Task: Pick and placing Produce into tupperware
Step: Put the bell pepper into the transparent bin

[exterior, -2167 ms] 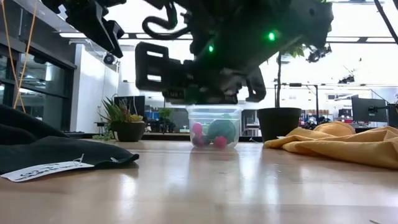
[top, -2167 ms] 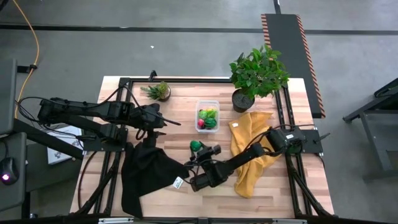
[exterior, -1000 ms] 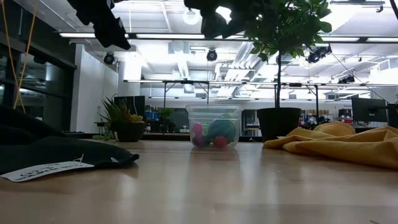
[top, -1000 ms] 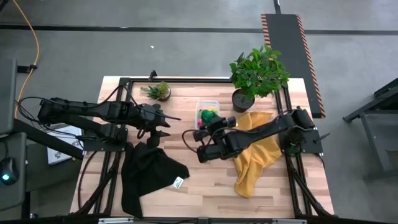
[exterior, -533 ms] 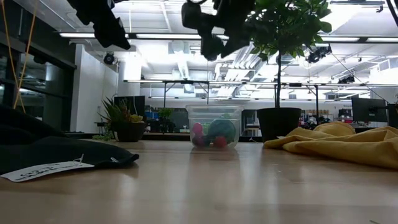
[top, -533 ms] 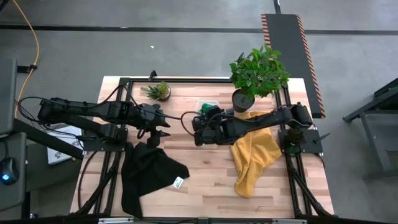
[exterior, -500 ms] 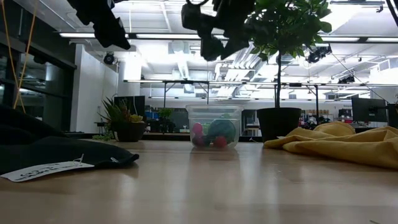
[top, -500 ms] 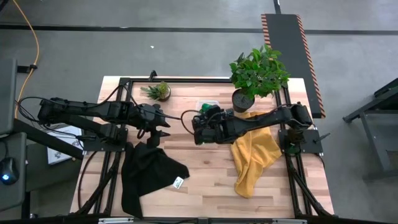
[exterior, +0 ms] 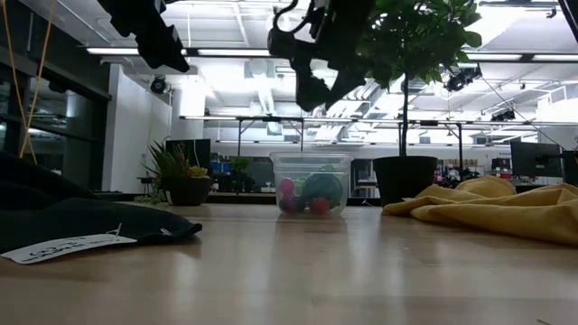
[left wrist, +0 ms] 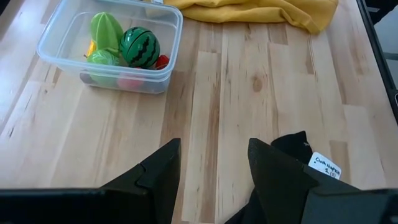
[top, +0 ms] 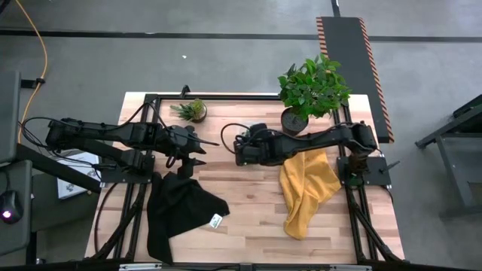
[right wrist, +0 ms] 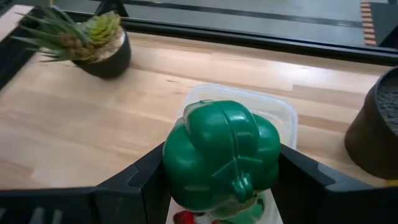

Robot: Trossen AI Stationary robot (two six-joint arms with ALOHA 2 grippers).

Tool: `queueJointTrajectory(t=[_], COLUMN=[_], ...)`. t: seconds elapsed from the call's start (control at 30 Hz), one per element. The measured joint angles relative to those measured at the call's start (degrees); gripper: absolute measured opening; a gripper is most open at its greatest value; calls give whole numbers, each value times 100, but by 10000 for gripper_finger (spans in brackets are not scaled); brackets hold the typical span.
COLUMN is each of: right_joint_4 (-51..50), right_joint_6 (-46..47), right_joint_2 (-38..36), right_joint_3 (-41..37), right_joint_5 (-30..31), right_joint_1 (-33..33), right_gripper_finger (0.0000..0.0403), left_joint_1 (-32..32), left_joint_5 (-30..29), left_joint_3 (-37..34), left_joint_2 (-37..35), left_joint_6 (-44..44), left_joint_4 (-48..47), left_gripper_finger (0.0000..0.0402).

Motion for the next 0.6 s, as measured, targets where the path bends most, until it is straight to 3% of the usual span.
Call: queueJointTrajectory(t=[0.23,0.6], right_joint_4=[-65,-11], right_joint_6=[-2,15], right_joint_2=[0,37], right_joint_3=[0,-2], right_joint_5=[-257,-176], right_joint_1=[-307,-578], right_gripper_finger=[209,209], left_joint_1=[-1,0], left_joint_5=[0,0], left_joint_3=[0,0], left_joint_2=[0,0], left_joint_6=[140,147], left_joint_4=[-4,0], left_gripper_finger=[177,177])
